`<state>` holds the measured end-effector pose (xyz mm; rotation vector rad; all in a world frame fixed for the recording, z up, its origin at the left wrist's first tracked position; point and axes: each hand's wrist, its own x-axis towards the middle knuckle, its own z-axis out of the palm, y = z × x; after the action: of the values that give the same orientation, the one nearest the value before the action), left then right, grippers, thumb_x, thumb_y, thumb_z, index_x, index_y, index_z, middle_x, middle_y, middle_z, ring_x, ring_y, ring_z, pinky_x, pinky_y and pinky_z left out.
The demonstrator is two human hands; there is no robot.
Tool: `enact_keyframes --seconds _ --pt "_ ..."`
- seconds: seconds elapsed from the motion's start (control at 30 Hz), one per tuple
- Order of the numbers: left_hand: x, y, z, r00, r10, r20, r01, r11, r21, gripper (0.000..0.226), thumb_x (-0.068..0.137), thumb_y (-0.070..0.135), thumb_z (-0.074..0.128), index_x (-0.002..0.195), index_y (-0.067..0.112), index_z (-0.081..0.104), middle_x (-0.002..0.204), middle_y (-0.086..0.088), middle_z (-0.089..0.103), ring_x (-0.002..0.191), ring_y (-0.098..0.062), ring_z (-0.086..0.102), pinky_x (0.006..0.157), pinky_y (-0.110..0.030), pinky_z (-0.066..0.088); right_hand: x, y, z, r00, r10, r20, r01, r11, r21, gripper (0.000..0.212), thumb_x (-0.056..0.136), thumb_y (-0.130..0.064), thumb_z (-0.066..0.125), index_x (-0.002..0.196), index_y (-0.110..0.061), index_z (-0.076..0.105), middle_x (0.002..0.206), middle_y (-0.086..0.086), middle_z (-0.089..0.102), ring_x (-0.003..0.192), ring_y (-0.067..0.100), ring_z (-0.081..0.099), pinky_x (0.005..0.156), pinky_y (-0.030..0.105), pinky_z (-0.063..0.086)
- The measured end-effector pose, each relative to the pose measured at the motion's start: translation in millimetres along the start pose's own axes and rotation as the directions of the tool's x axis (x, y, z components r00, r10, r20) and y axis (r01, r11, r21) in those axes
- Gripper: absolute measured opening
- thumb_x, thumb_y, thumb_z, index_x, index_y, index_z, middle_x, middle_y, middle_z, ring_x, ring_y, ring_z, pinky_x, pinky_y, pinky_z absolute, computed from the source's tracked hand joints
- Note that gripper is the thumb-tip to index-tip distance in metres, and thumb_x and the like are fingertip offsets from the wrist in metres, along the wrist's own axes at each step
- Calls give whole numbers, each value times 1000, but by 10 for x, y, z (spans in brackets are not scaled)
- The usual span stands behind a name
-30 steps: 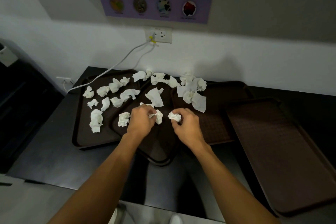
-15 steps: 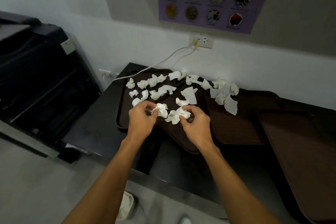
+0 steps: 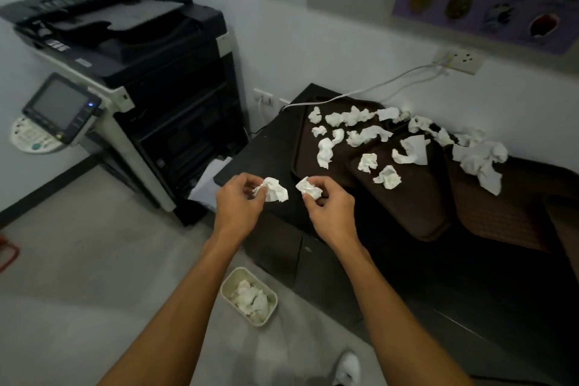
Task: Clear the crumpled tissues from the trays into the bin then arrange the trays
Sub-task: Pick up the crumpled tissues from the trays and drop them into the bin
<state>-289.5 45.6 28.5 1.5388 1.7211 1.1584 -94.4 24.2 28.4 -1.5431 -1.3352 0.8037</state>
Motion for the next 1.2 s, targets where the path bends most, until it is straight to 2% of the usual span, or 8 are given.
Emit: enact_keyframes --seconds 0.2,0.37,0.57,0.67,0.83,0.97,1.07,1.2 --pt "-183 -413 -454 994 -81 -76 82 997 6 9 86 13 77 90 20 73 89 7 71 75 -6 64 72 -21 55 -239 -104 524 995 33 99 -31 999 -13 38 93 -6 69 128 -21 63 118 -8 65 102 8 68 87 19 57" --pt "-328 -693 -578 979 -171 -108 170 985 -11 11 86 14 77 91 23 72 87 8 71 75 -4 64 69 -16 50 -302 -30 770 981 62 184 -56 998 -37 32 94 -11 71 122 -24 66 114 -11 67 95 3 68 74 9 53" --pt "-477 -1196 -522 938 -324 -122 331 943 44 10 89 19 73 99 23 72 86 11 69 76 0 63 69 -18 50 -314 298 1083 944 118 308 -94 991 -92 31 94 -17 73 123 -25 67 114 -11 68 100 5 68 84 15 55" --pt "-583 -1508 -415 900 -415 -133 426 902 66 7 91 20 72 98 21 72 86 8 69 77 -3 63 65 -15 47 -336 577 1262 934 107 340 -67 990 -127 28 92 -15 73 119 -22 69 104 -13 68 90 -2 66 75 3 48" --pt "-764 -2059 -205 846 -502 -177 520 851 75 5 87 18 72 91 19 73 81 6 70 73 -4 63 62 -12 43 -402 1193 1611 896 161 413 -92 979 -182 30 89 -6 70 117 -18 70 99 -10 69 89 8 69 81 18 56" --pt "-844 -2606 -1 827 -532 -181 555 824 113 5 85 19 72 90 19 73 83 6 71 74 -4 63 63 -13 43 -411 1777 1954 872 209 443 -124 969 -214 27 89 -5 69 111 -20 72 97 -4 72 86 10 70 69 2 47" --pt "-844 -3020 159 800 -573 -179 594 799 95 3 88 18 71 90 19 73 83 8 70 75 -2 63 60 -5 39 -386 2235 2214 854 234 465 -128 960 -248 25 90 -9 71 112 -20 71 100 -3 73 90 11 71 69 2 48" --pt "-849 -3651 390 766 -616 -185 636 769 73 5 89 16 69 92 17 73 83 7 70 74 -2 62 62 -13 42 -362 2871 2603 846 228 482 -77 947 -311 27 88 -9 73 114 -18 72 102 -2 73 91 14 70 74 -1 45"
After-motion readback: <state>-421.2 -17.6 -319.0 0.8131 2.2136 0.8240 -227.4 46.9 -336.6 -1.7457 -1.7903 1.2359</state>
